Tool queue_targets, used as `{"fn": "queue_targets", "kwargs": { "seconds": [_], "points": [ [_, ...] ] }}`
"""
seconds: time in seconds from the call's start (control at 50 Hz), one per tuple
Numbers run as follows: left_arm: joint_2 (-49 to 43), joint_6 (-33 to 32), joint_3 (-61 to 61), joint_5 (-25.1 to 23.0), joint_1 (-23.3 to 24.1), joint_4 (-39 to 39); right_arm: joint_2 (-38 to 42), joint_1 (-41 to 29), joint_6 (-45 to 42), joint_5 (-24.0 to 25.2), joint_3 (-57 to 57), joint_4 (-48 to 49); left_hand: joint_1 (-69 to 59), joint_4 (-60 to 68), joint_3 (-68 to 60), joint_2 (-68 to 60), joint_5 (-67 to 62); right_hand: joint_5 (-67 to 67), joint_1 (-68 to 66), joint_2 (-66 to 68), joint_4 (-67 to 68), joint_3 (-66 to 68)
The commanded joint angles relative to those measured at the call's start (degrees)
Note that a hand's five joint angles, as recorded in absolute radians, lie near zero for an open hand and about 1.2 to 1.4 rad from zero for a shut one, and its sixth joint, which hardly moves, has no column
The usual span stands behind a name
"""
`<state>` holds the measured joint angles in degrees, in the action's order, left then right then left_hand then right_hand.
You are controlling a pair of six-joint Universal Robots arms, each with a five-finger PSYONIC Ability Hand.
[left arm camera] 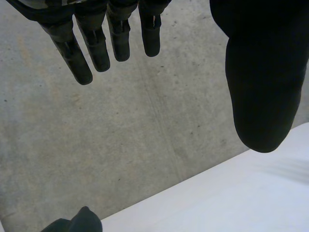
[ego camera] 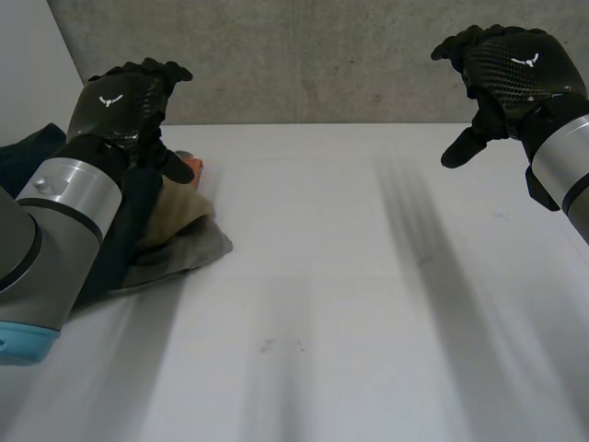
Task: Fold the laundry.
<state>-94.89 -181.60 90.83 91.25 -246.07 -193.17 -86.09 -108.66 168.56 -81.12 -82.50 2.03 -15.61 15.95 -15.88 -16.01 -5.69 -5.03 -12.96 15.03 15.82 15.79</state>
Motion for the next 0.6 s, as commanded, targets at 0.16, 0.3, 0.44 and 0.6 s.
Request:
{"fn": "queue_targets", "kwargs": {
  "seconds": [0.16,0.3,0.44,0.6],
  "points": [
    [1.02,0.11,0.57,0.07,-1.78,-0.10,0.05,-0.33,0.01,-0.18,-0.55,0.08,5.61,-5.95,5.88,6.01,5.69,5.03,2.96,-5.03,-5.82,-5.79],
    [1.11,0.02,0.57,0.07,-1.69,-0.02,0.14,-0.33,-0.07,-0.18,-0.55,0.08,5.61,-5.95,5.88,6.01,5.69,5.03,2.96,-5.03,-5.82,-5.79],
    [1.11,-0.42,0.57,-0.11,-1.78,-0.10,0.05,-0.24,-0.07,-0.18,-0.55,0.08,5.61,-5.95,5.88,6.01,5.69,5.03,2.96,-5.03,-5.82,-5.79],
    [1.11,-0.60,0.49,-0.11,-1.78,-0.10,0.05,-0.24,-0.07,-0.18,-0.47,0.08,5.61,-5.95,5.88,6.01,5.69,5.03,2.96,-5.03,-5.82,-5.79]
  ]
}}
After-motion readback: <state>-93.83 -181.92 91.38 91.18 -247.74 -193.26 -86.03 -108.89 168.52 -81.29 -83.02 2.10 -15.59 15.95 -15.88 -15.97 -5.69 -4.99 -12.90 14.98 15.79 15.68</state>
